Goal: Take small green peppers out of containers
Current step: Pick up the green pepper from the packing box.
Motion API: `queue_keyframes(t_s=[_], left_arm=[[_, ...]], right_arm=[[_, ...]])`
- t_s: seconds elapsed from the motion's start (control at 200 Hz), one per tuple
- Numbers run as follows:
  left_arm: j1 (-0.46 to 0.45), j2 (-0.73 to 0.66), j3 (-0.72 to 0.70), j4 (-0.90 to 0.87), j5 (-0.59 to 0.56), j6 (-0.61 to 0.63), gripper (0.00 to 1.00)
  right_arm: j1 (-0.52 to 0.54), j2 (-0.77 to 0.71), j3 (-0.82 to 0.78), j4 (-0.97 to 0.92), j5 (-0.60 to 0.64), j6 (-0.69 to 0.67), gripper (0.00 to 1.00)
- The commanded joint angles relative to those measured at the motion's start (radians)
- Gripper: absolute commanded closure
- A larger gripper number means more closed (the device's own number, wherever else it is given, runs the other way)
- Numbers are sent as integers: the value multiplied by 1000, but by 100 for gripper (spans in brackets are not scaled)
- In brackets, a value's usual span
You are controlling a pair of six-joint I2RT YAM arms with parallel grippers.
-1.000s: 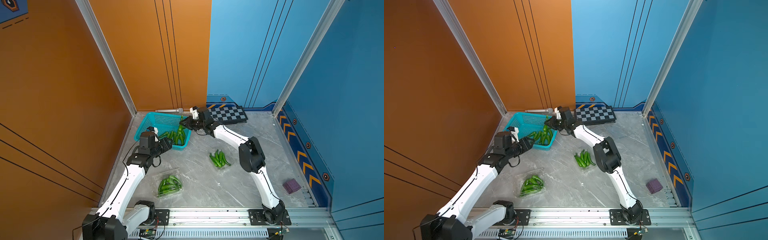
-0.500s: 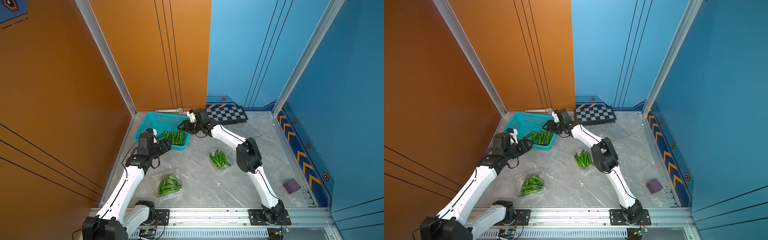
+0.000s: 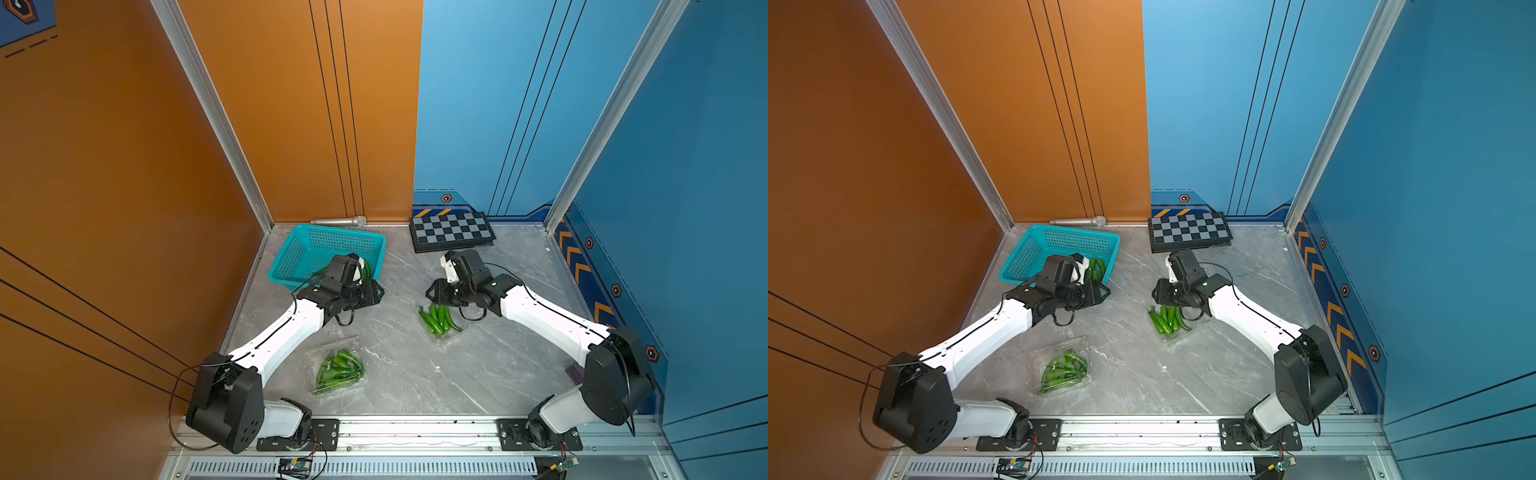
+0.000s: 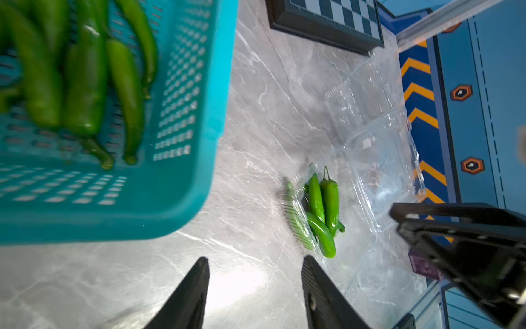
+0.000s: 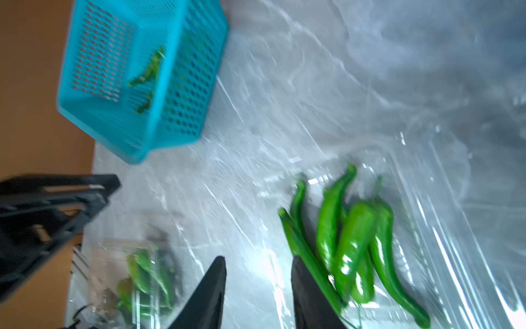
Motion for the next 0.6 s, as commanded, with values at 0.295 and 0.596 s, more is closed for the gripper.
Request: queue_keyframes(t_s=[0.295, 0.596], left_arm=[[-109, 149, 83, 39, 33, -9, 45], [-111, 155, 73, 48, 38, -13, 46]], right_arm=[[41, 9, -88, -41, 66, -61, 62], [70, 109, -20, -49, 94, -104, 60]])
